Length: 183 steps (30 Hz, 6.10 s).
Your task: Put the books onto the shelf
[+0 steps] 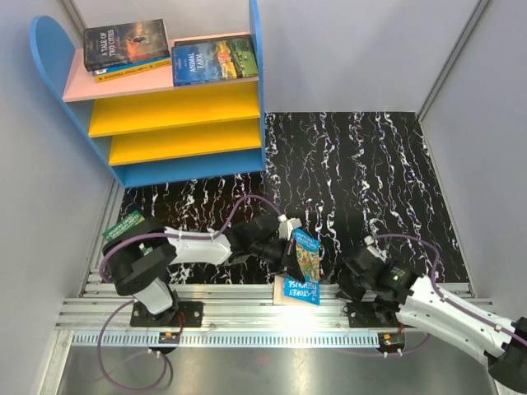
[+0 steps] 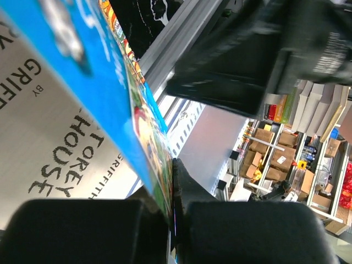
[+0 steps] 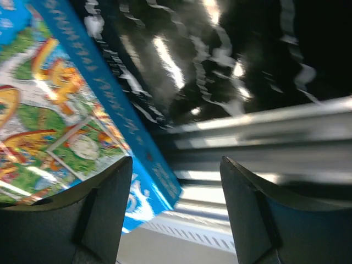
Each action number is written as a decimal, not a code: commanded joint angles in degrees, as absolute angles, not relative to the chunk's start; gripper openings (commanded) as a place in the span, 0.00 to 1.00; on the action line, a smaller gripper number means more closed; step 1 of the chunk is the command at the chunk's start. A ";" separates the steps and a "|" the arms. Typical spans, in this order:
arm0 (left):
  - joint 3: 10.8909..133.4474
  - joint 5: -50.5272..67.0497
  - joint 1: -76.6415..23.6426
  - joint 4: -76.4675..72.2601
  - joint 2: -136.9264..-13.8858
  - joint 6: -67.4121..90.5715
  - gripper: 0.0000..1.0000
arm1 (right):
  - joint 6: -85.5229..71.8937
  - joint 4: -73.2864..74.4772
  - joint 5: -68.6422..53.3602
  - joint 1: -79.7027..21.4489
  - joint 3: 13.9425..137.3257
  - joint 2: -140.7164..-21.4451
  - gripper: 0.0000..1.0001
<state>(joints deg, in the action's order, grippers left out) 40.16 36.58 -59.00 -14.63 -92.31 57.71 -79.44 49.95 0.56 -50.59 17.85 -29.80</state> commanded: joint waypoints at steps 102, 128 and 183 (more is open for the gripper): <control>50.25 -8.50 -60.03 53.33 -48.08 60.55 0.99 | -63.46 1.48 -31.21 -49.13 46.74 -76.81 0.00; 77.44 -37.36 -59.94 80.17 -27.43 66.88 0.99 | -76.44 -10.18 -30.05 -38.41 97.37 -106.86 0.00; 88.59 -13.98 -61.08 88.59 -18.81 51.59 0.99 | -71.91 -41.97 79.53 -60.03 114.96 -130.16 0.00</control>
